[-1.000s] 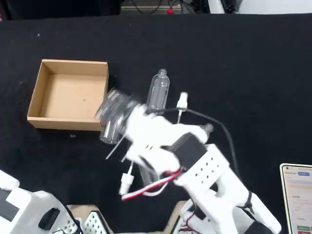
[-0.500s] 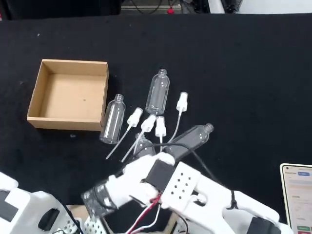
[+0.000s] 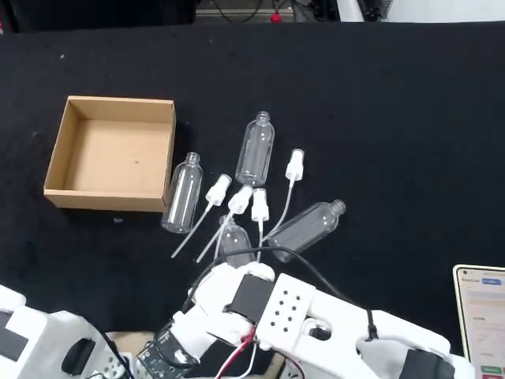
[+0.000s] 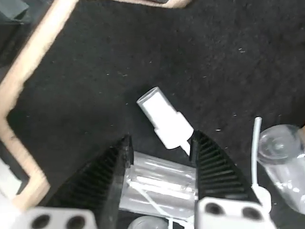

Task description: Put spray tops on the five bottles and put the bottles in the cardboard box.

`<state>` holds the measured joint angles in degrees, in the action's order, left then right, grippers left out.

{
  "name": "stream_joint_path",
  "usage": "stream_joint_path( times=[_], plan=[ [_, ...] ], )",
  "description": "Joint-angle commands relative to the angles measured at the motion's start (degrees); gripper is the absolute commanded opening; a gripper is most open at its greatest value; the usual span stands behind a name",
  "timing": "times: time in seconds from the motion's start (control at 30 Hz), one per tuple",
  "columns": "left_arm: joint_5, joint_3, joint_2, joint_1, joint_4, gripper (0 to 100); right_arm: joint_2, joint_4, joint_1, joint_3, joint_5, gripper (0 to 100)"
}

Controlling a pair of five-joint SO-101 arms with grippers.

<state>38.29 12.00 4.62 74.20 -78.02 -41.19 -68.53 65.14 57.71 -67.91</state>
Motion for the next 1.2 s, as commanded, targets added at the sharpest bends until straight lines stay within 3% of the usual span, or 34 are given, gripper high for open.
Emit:
stream_joint_path(
  times=[0.0,0.47,1.17],
  plan=[
    [0.35,-2.68,0.62,0.66,-0.26,16,-1.45,2.11,0.97,0.13,-2.2,19.4],
    [0.35,-2.59,0.44,1.45,-0.35,16,-0.92,7.03,0.79,3.74,-4.84,19.4],
    [0.35,-2.59,0.44,1.89,-0.35,16,21.14,14.77,-3.16,-2.86,-5.63,19.1]
  ],
)
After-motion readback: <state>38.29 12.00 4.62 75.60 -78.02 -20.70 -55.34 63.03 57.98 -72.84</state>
